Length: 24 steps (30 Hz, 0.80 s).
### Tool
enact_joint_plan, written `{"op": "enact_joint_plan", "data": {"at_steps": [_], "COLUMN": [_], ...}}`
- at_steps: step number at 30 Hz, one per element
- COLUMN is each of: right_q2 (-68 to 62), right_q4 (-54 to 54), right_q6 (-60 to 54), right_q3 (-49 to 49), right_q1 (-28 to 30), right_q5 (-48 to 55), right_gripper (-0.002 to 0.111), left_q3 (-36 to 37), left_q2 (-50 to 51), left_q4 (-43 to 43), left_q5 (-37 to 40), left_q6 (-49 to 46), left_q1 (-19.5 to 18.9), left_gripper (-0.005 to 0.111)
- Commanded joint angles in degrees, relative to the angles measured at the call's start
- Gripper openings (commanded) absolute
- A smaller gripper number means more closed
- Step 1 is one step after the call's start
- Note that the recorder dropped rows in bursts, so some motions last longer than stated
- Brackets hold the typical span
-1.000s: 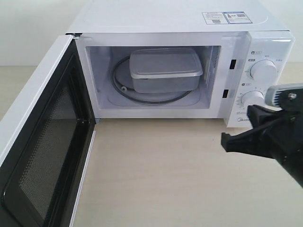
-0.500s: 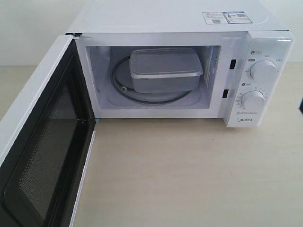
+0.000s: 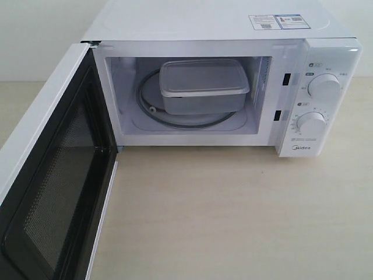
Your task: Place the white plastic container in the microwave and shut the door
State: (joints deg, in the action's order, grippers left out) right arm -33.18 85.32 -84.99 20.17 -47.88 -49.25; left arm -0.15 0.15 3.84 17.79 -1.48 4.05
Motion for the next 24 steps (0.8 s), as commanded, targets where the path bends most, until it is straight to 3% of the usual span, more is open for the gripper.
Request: {"op": "enact_joint_plan", "data": {"at_steps": [1, 5, 13, 20, 24], "right_q2": [0.5, 0.5, 0.5, 0.5, 0.5], "right_q4": [0.2, 0.2, 0.2, 0.2, 0.2], "right_q6": [-0.4, -0.4, -0.2, 5.3, 8.7], "right_q3": [0.5, 0.5, 0.5, 0.5, 0.5], "right_q1": [0.1, 0.1, 0.1, 0.1, 0.1], "right_q5": [-3.0, -4.5, -4.5, -4.5, -4.5], "right_gripper": [0.0, 0.0, 0.0, 0.0, 0.0], "left_q3": [0.1, 0.1, 0.1, -8.3, -19.8], "left_q2": [-0.2, -0.2, -0.2, 1.4, 13.9], "left_q4": [-0.3, -0.3, 1.1, 4.8, 4.0], "left_q5": [-3.1, -9.6, -42.5, -36.7, -31.1], "left_q6": [0.4, 0.4, 0.4, 0.4, 0.4], "left_q1": [-0.1, -0.1, -0.1, -0.1, -0.1], "left_gripper": [0.004, 0.004, 0.004, 0.004, 0.004]}}
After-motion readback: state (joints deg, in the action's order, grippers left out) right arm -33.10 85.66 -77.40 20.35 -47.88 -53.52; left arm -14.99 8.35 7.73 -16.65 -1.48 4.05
